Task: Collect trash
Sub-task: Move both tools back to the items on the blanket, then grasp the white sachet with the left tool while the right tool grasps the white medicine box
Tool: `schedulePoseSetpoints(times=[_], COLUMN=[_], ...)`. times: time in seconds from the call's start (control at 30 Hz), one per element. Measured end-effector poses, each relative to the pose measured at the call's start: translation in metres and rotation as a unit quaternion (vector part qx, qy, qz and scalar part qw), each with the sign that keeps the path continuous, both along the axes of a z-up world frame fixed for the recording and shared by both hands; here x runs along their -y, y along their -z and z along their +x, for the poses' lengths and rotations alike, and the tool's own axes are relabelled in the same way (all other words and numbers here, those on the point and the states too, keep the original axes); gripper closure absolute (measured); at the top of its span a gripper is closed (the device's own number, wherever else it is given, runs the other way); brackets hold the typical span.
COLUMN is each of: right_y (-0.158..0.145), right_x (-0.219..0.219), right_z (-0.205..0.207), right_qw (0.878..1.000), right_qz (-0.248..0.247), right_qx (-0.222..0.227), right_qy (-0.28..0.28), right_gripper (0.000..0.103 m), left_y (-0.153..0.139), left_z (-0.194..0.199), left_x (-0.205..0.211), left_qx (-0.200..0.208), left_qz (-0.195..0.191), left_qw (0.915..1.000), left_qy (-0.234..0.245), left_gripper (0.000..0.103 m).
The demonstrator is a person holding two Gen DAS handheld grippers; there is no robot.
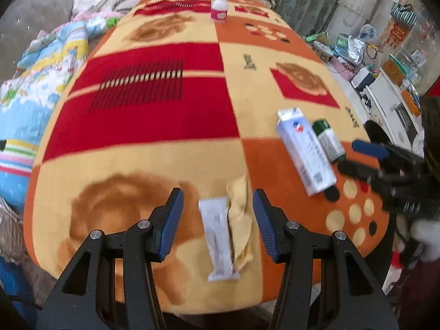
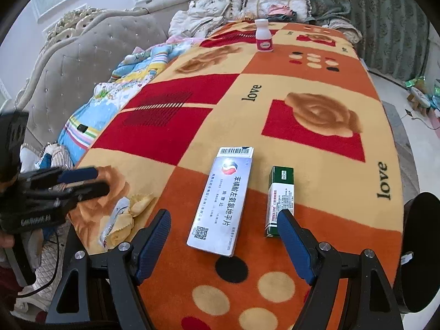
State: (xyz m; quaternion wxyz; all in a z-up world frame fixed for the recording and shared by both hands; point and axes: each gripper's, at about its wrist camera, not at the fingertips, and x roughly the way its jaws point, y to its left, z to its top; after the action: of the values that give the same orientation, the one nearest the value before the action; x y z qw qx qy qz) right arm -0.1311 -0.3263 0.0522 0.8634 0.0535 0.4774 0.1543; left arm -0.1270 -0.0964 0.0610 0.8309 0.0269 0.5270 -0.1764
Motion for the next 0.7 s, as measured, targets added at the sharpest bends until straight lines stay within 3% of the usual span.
schedulePoseSetpoints(times=[0.13,0.33,0.57,0.7], right_y=[0.003,0.012,0.016,0.017], right_x=[-0.004,-0.017,-0.029,-0.033], right_z=[0.002,0.003,0.006,0.009], right_qw=[1.0,0.999,0.999,0.999], right_qz=[0.003,-0.004,-0.006,-0.006], right_qx=[-0.007,-0.02,-0.026,-0.028], right_qy=[-0.008,-0.025,-0.036,-0.04], right_gripper=[0.026,0.026,0.026,0.026], left_y=[0.015,0.035,0.044,0.042], left_z=[-0.01,-0.015,-0.006,-0.001], left_x=[-0.008,-0.011,-0.004,-0.004], left_qx=[-0.023,-0.038,-0.029,-0.023], left_qz=[0.0,0.031,0.036,0.019], left_qw=[0.9997,0.9987,0.9988,0.9991], left_qy=[0.005,0.014,0.019,0.029], left_gripper=[0.052,0.052,0.053,0.083])
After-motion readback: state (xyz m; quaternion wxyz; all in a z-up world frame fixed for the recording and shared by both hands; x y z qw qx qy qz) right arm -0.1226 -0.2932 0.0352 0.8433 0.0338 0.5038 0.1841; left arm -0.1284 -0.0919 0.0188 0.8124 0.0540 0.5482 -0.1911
